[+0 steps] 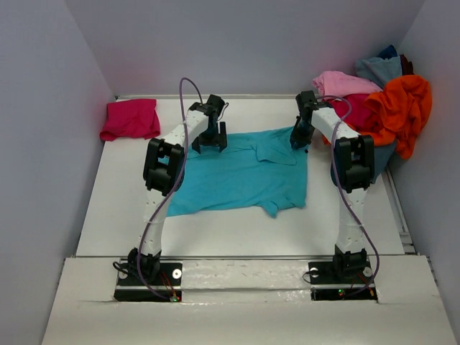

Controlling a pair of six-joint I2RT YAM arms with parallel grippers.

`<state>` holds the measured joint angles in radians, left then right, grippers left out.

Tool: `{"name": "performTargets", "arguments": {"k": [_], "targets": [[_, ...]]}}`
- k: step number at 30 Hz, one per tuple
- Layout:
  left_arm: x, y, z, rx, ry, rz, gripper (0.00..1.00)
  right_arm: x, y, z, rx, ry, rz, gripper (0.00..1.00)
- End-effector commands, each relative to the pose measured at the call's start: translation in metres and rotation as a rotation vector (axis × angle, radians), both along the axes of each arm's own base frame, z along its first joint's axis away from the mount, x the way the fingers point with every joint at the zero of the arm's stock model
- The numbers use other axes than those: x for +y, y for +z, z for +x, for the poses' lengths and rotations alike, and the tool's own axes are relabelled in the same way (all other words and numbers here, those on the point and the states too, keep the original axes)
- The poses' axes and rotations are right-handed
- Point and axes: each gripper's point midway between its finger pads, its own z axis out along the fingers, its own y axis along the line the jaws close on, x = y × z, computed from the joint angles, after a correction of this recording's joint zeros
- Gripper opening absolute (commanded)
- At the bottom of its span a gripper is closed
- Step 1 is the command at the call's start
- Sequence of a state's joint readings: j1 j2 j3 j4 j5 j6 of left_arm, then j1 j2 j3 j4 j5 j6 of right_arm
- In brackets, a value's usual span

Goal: Fold and stack the t-shirts
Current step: Fold the tshirt

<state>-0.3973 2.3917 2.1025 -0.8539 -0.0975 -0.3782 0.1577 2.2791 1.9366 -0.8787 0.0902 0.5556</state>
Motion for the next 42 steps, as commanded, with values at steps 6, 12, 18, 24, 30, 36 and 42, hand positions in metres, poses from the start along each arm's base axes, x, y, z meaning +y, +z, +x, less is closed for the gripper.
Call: {"name": "performTargets", "arguments": {"k": [6,12,18,24,30,36,42], "targets": [[0.003,0.008,0.001,-0.008,0.006,-0.005,0.92,-0.002,0.017,0.014,-0.045,-0.011,0.006,0.10],[0.003,0.007,0.001,-0.006,0.003,-0.009,0.92,-0.001,0.014,0.015,-0.038,-0.008,0.009,0.09],[0.003,0.006,0.000,-0.003,0.002,-0.007,0.92,0.001,0.008,0.011,-0.022,-0.002,0.021,0.15],[0.003,0.005,0.000,-0.002,0.002,-0.007,0.92,0.002,0.002,0.009,-0.011,-0.004,0.023,0.18],[0.003,0.005,0.000,-0.003,0.000,-0.007,0.92,0.001,0.002,0.008,-0.006,-0.001,0.022,0.18],[0.008,0.005,0.001,-0.002,0.010,-0.006,0.92,-0.001,-0.001,0.004,0.005,-0.003,0.011,0.19],[0.008,0.005,0.001,-0.004,0.010,-0.005,0.92,0.000,-0.006,0.000,0.016,-0.005,0.016,0.19]]}}
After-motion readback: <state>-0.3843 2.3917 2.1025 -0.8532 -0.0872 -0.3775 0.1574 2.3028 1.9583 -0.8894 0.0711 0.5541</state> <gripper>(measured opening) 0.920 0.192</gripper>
